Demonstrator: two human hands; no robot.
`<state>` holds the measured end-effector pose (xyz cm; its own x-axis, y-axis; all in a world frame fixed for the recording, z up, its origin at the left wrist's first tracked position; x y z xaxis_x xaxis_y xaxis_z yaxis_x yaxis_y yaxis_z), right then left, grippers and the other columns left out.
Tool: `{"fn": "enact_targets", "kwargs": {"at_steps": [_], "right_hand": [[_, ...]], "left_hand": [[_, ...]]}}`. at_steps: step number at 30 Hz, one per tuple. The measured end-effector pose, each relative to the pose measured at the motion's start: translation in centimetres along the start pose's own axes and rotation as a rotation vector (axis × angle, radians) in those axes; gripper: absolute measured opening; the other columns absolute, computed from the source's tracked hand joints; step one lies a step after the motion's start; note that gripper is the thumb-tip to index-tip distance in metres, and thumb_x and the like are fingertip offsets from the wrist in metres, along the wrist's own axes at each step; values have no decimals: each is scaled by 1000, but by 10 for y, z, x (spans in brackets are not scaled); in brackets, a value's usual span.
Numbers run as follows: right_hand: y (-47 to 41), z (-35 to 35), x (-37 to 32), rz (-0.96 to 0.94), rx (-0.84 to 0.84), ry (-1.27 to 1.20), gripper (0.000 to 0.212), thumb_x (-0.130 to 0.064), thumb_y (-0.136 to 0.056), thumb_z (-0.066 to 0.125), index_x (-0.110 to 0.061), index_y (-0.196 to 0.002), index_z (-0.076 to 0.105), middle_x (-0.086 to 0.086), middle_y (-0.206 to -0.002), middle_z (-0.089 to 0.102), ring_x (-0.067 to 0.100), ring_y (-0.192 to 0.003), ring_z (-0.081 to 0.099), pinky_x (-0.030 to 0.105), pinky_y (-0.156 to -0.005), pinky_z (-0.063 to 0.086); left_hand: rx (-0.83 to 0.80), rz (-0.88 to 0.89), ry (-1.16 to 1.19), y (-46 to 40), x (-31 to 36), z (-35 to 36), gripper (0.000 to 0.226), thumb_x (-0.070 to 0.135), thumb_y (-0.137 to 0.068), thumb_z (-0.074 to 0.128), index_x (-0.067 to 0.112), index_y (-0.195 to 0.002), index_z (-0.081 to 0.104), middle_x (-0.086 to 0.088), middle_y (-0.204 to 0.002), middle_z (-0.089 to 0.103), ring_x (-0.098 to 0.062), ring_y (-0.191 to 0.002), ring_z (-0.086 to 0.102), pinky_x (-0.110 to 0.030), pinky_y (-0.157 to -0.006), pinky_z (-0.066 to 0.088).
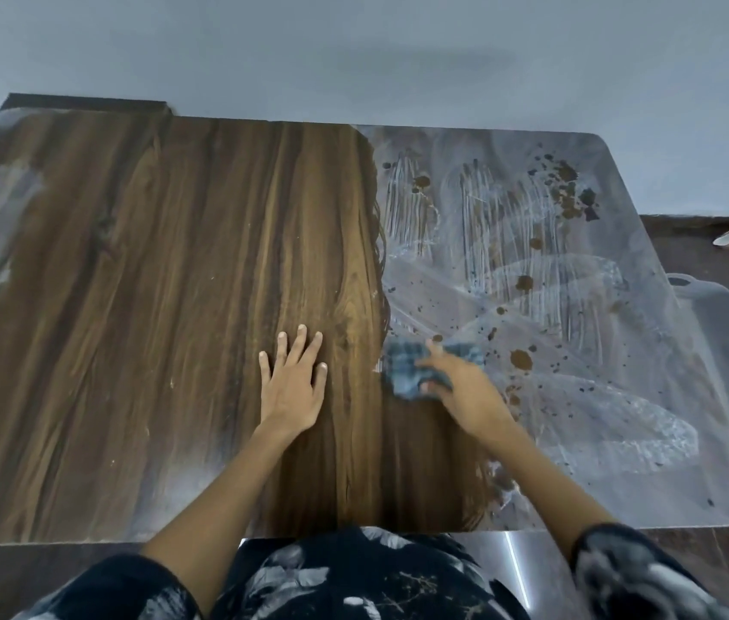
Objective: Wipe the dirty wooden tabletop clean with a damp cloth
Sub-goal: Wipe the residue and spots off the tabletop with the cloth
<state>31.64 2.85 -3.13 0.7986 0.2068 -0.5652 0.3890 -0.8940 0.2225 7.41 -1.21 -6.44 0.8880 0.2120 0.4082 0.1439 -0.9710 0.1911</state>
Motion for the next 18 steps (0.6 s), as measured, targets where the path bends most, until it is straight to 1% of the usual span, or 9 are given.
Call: {"fn": "enact_targets", "kwargs": {"at_steps": [2,4,6,7,8,11,14,16,18], "right_hand": [[-43,-5,-3,47,71,-53,40,-11,-86,60,-15,-126,54,4,-146,37,20,-131,39,27,-108,28],[-80,5,-13,41,80,-58,44,-8,-87,59,-15,-130,51,5,-148,32,23,-136,31,36,-113,26],[-88,21,-31,-19,43,-18,38,-14,-89,57,-18,-127,54,6,-147,34,26,-136,30,43,-113,25],[-82,30,-38,-62,-7,-61,34,-20,-90,56,-20,-124,57,7,-145,38,26,-135,31,44,-113,26],[-69,39,-42,-112,-44,-78,33,-24,-90,55,-22,-123,57,5,-144,38,23,-135,29,43,-113,26],[-22,54,-41,-258,-126,19,39,-11,-92,50,-20,-130,51,-5,-150,22,14,-138,19,34,-117,15],[6,49,-17,-297,-141,26,37,-10,-90,54,-20,-126,55,-11,-144,21,15,-137,28,36,-115,23],[-1,35,-3,-225,-134,25,40,-8,-90,52,-22,-128,52,-10,-146,23,14,-138,27,35,-116,22],[-23,15,3,-106,-56,-9,40,-10,-91,50,-24,-129,51,-7,-149,23,13,-137,24,37,-116,19]], "left_hand": [[-7,9,-14,-3,-2,-2,50,35,-100,28,25,-147,18,3,-157,8,-22,-144,-3,-47,-114,-3],[-10,10,-34,-10,-4,-4,50,36,-100,28,26,-147,17,3,-157,8,-21,-144,-4,-47,-114,-4],[-11,5,-40,-19,-5,-7,50,35,-100,27,27,-147,16,4,-157,8,-22,-144,-4,-47,-114,-2],[-13,1,-38,-25,-6,-9,49,35,-100,27,27,-147,17,4,-157,8,-22,-144,-3,-48,-114,-2],[-15,-6,-37,-31,-7,-11,49,34,-100,28,27,-147,17,3,-157,8,-23,-144,-3,-48,-114,-1],[-31,-10,-48,-48,-9,-18,50,35,-100,28,26,-148,16,3,-157,7,-24,-144,-3,-48,-114,-1],[-47,8,-64,-63,-9,-23,51,36,-100,27,26,-148,15,2,-157,5,-23,-144,-3,-48,-114,-2],[-58,16,-68,-70,-9,-24,51,37,-100,26,26,-148,13,2,-157,4,-23,-144,-4,-47,-114,-3],[-65,23,-85,-76,-8,-25,52,37,-100,25,26,-148,12,2,-157,3,-23,-144,-6,-46,-114,-3]]}}
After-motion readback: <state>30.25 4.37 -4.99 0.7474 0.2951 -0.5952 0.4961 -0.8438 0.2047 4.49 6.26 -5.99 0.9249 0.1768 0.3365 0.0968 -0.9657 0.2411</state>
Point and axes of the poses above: each hand's wrist, its own y-axis away from the middle knuckle, its own z-axis out of the palm, x = y × z, the point moved 2 cm from there along -y, towards the middle knuckle
